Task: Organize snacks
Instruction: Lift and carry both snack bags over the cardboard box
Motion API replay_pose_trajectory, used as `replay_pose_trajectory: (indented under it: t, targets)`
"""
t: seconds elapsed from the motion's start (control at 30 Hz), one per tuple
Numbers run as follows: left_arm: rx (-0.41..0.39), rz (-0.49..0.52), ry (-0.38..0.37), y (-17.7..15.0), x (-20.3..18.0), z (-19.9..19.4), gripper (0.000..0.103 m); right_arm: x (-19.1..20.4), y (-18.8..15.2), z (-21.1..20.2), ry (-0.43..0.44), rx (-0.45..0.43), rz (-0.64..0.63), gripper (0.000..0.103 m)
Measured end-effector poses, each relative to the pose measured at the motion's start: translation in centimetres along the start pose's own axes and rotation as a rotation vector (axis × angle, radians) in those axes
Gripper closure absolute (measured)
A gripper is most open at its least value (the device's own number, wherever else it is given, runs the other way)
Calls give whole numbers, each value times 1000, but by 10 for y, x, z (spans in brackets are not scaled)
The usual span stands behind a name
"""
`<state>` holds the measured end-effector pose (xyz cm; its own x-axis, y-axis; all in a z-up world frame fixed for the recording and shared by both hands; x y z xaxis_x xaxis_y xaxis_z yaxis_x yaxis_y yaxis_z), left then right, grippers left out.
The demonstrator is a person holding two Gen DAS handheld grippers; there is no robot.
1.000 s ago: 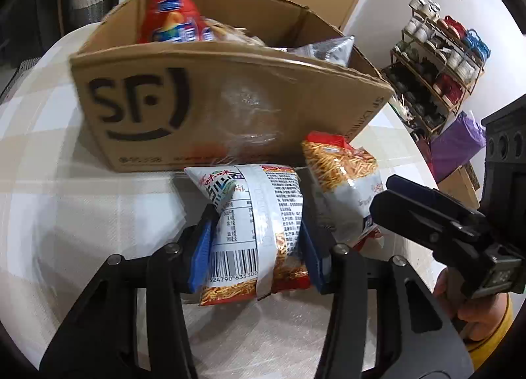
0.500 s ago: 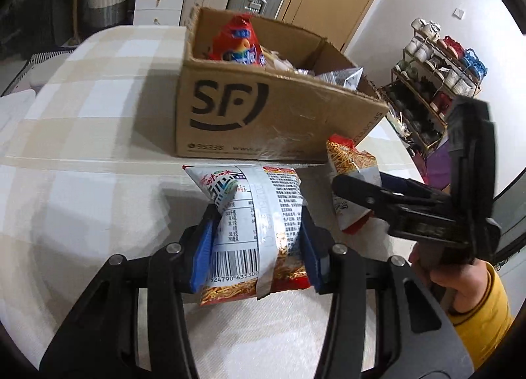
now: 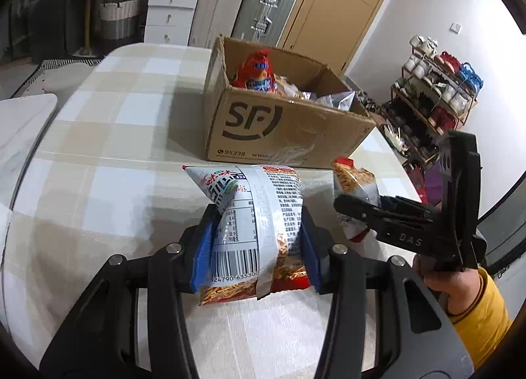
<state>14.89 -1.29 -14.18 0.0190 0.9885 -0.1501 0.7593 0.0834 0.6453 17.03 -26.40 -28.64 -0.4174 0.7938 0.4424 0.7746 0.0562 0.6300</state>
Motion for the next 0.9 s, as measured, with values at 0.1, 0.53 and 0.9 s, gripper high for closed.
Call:
replay_pose_trajectory:
  t: [0.1,0.53,0.9]
  targets:
    - [-24,-1,-4,-8,8,-24,60,10,-4,-15,34,-37,6,51]
    - [-134,-1,-12,-34,22,-102,60,77,-11,-93,186,-192,-45,51]
    - [-198,18,-14,-45,27,-172,60,115,-20,-153,256,-291,-81,51]
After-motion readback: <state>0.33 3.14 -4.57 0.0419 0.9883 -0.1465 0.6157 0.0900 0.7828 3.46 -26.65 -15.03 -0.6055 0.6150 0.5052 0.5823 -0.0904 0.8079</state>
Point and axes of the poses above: each gripper's, at about its wrist camera, not at the fingertips, and z roughly the way its jaws point, x to its left, y to its top, the point moved 1 cm from there along z, roughly the way its jaws point, and after that the axes turned 14 degrees about y, right-handed, at the moved point
